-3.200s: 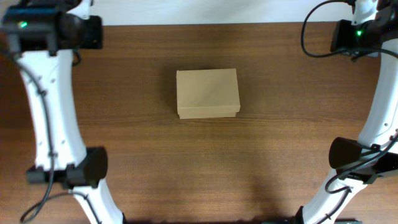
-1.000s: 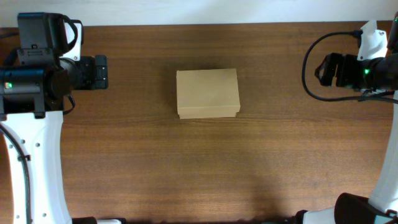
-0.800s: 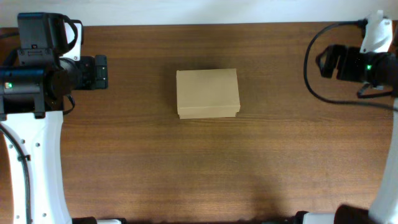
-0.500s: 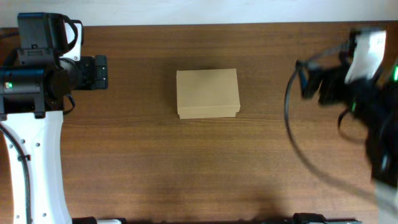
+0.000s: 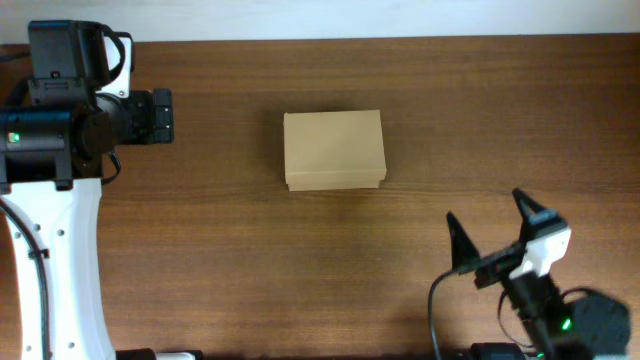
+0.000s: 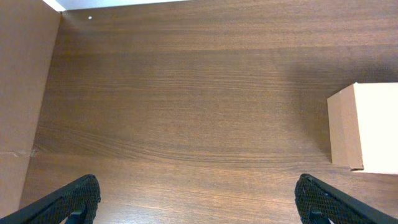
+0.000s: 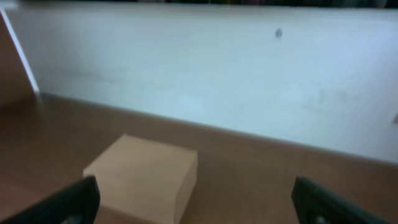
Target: Pack container
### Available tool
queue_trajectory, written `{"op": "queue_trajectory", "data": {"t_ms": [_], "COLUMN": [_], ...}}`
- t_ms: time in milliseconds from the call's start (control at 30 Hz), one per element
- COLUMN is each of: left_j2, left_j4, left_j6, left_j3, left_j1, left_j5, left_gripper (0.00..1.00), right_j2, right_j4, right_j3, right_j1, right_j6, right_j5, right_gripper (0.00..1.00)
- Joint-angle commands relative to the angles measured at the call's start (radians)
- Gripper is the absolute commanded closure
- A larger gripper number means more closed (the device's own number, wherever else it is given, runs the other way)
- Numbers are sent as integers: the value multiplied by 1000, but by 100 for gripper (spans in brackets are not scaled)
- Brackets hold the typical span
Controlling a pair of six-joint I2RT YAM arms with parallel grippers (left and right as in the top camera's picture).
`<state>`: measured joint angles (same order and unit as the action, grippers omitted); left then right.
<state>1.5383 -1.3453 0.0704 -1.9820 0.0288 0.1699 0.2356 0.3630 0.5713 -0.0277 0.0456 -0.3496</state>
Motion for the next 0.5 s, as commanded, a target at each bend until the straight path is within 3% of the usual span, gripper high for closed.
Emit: {"op": "queue_trajectory", "data": {"t_ms": [0, 133, 467], "left_j2": [5, 5, 5], "left_j4": [-1, -1, -1], "left_j6": [-2, -2, -2], "left_j3": [3, 3, 3], "left_j1": [1, 1, 1], "left_j5": [7, 7, 7], "left_gripper": [0, 0, 0], "right_j2": [-131, -234, -229], "right_j4": [-70, -159, -217], "right_j3": [-151, -285, -382], "right_j1": [8, 8, 8], "right_j6": [0, 0, 0], "right_j5": [2, 2, 43], "right_gripper": [1, 1, 1]}}
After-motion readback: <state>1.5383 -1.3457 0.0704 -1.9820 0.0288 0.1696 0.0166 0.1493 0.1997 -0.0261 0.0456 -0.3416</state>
